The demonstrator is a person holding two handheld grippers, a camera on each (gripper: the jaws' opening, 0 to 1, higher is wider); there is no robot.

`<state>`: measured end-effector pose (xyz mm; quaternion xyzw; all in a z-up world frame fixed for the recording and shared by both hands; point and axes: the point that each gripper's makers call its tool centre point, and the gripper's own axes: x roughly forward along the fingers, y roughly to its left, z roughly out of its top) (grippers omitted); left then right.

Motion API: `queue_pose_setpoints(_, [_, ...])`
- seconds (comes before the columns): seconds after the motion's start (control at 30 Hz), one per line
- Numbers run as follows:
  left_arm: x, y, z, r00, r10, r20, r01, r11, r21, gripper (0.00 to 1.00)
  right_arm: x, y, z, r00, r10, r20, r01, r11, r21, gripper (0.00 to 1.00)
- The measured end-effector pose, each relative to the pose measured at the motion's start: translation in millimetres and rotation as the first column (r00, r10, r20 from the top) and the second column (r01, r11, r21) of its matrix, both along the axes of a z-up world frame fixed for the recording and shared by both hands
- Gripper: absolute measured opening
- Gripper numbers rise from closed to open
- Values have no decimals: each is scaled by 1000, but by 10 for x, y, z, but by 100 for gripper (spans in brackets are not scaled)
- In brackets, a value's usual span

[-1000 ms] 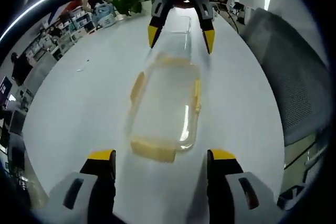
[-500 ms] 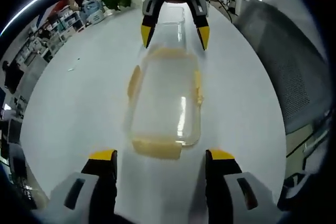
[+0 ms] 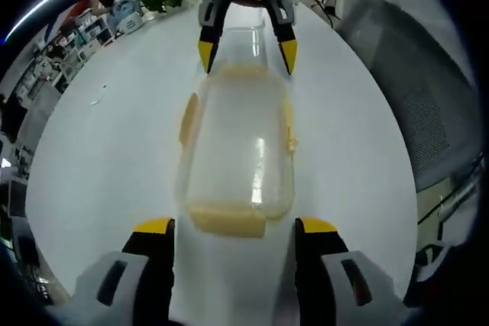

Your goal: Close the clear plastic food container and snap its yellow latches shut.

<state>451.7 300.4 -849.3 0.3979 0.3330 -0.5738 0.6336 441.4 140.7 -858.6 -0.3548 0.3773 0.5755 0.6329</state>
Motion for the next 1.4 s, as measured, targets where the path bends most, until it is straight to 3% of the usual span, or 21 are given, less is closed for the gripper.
queue_pose_setpoints(0.7, [20, -29, -68, 998, -9, -55, 9, 1000, -10, 58, 51, 5, -24, 999, 45, 28, -44, 998, -39, 67])
queue_pose_setpoints(0.93, [-21, -47, -81, 995, -23, -93, 22, 1000, -8, 51, 69, -16, -42, 999, 39, 33, -37, 998, -57, 67])
queue_pose_setpoints(1.17, [-34, -50, -85, 994, -35, -105, 34, 999, -13, 48, 64, 17, -38, 998, 51, 32, -49, 998, -50, 57])
queue_pose_setpoints(1.4, [-27, -52, -83, 994, -36, -105, 34, 999, -15, 47, 54, 14, -26, 998, 57, 30, -55, 997, -52, 56])
